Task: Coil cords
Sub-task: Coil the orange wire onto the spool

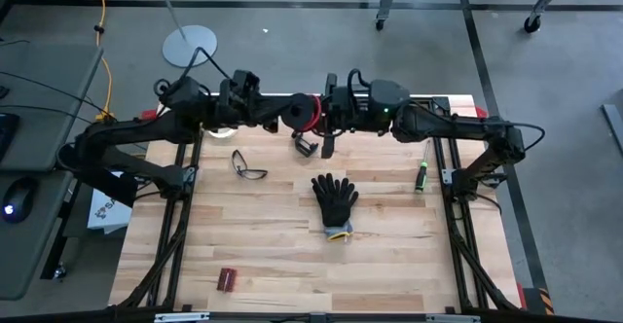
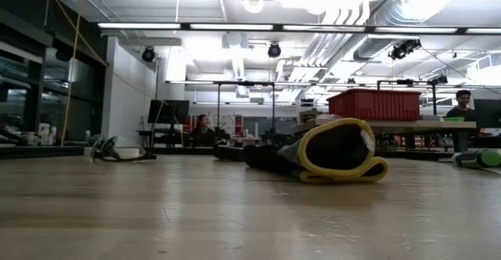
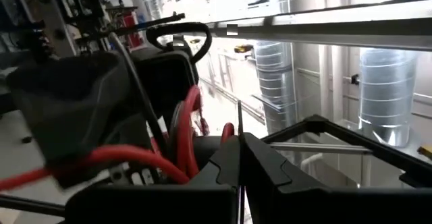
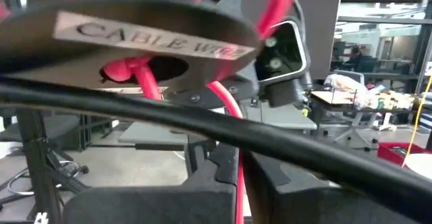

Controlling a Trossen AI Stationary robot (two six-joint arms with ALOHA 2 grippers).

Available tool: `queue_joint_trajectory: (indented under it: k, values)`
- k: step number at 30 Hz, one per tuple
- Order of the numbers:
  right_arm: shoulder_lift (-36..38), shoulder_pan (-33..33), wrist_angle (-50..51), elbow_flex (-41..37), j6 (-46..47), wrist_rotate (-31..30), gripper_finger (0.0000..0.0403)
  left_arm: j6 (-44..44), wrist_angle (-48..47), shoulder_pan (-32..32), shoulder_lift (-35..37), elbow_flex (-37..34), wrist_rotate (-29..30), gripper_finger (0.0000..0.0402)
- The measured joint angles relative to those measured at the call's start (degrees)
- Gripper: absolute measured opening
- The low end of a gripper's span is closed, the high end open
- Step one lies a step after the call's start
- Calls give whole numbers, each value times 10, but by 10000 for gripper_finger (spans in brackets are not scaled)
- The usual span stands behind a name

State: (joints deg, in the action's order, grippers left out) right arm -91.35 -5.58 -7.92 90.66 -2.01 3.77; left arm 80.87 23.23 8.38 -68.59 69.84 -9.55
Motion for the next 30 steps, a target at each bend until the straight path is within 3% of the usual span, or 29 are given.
queue_joint_trajectory:
  k: [11, 16, 22, 30]
  values:
    - [4, -30, 29, 1, -15, 36, 0, -16, -114, 1, 35, 0, -31, 0]
    - [8, -51, 42, 1, -17, 70, 0, -38, -229, 1, 69, 0, -43, 0]
    - [8, -72, 78, 1, -19, 81, 0, -116, -349, 3, 97, 0, -19, 0]
    - [9, -88, 109, 1, -15, 89, 0, -292, -446, 32, 124, 0, 46, 0]
